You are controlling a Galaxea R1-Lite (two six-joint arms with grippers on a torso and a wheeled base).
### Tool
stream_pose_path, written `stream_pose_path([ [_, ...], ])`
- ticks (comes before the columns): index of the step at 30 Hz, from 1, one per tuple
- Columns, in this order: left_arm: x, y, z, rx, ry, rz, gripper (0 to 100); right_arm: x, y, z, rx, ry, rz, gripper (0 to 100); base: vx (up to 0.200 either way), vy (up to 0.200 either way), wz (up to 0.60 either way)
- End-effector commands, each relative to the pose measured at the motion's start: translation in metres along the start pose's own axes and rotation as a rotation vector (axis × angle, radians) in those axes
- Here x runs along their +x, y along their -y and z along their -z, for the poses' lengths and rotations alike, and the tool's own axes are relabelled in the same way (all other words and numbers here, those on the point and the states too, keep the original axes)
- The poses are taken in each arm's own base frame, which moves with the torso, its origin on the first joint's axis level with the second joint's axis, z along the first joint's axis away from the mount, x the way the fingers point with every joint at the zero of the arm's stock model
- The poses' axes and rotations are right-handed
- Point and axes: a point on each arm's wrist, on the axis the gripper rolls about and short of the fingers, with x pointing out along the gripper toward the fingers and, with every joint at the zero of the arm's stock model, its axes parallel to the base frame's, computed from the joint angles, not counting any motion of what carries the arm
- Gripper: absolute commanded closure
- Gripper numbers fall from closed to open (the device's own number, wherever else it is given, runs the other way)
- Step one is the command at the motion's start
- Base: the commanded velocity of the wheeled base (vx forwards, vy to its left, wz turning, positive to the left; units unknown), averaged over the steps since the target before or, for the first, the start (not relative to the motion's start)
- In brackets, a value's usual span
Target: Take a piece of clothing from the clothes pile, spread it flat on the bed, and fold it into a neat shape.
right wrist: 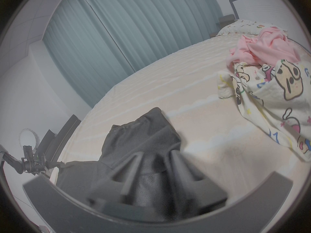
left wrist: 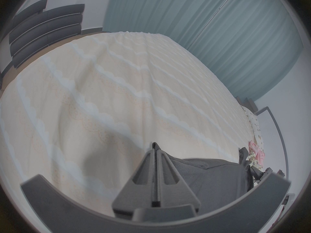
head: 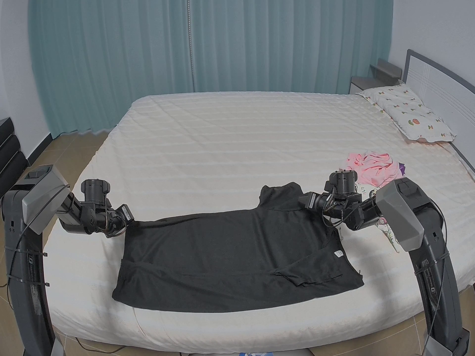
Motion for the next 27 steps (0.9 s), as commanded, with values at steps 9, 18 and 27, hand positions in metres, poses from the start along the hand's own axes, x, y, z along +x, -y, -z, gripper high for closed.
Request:
stream_pose_path([
  [9,-0.005,0.003,-0.007,-0.038,0.023,0.006,100,-0.022,0.006,-0.02,0.018,0.045,0.011,100,0.0,0.0,0.0],
  [18,-0.009,0.003,-0.009,-0.041,0.031,0.007,100,-0.035,0.012,-0.026,0.05,0.046,0.027,100,0.0,0.0,0.0],
  [27,-0.015,0.001,-0.015,-0.047,0.046,0.005,100,-0.05,0.023,-0.035,0.071,0.076,0.016,100,0.0,0.0,0.0],
])
